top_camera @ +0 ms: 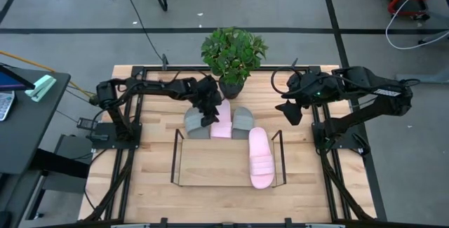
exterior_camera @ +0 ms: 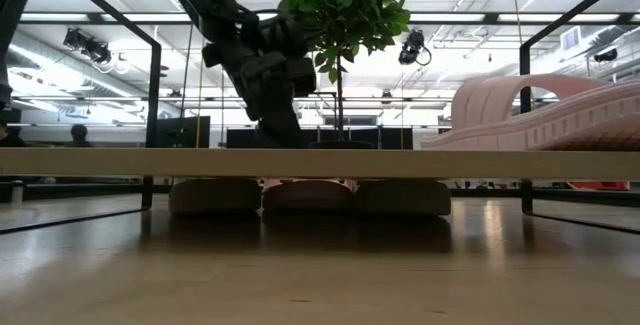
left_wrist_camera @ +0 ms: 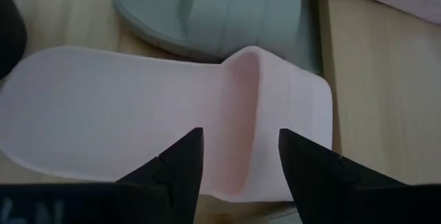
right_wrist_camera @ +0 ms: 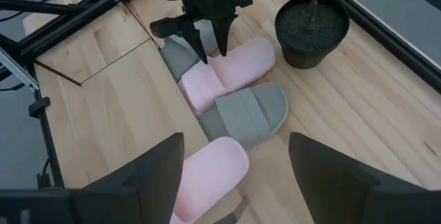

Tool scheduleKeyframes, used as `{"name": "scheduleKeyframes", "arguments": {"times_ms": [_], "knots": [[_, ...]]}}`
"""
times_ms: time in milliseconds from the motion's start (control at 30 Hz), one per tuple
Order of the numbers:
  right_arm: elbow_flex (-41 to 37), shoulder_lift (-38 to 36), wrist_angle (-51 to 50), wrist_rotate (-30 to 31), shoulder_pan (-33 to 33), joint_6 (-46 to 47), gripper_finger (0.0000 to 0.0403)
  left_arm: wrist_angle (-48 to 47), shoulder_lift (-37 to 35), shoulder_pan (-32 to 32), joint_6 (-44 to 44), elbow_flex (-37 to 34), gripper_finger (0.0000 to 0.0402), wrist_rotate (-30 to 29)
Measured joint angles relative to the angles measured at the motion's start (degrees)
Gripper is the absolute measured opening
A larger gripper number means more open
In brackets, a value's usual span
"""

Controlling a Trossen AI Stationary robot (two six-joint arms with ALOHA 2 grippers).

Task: Pick and place slides into the shelf
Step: Put the pink slipper on the shelf

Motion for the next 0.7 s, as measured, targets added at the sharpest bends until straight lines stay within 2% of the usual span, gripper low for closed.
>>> {"name": "scheduleKeyframes", "arguments": {"times_ms": [333,700], "knots": [[0.0,0.0,0.0,0.48,0.0,-0.06,0.0267,0.25,0.0,-0.25,1.35,0.0,0.0208,0.17],[0.0,0.02,0.0,0.5,0.0,-0.04,0.0267,0.23,0.0,-0.25,0.89,-0.02,0.0208,3.35]]}}
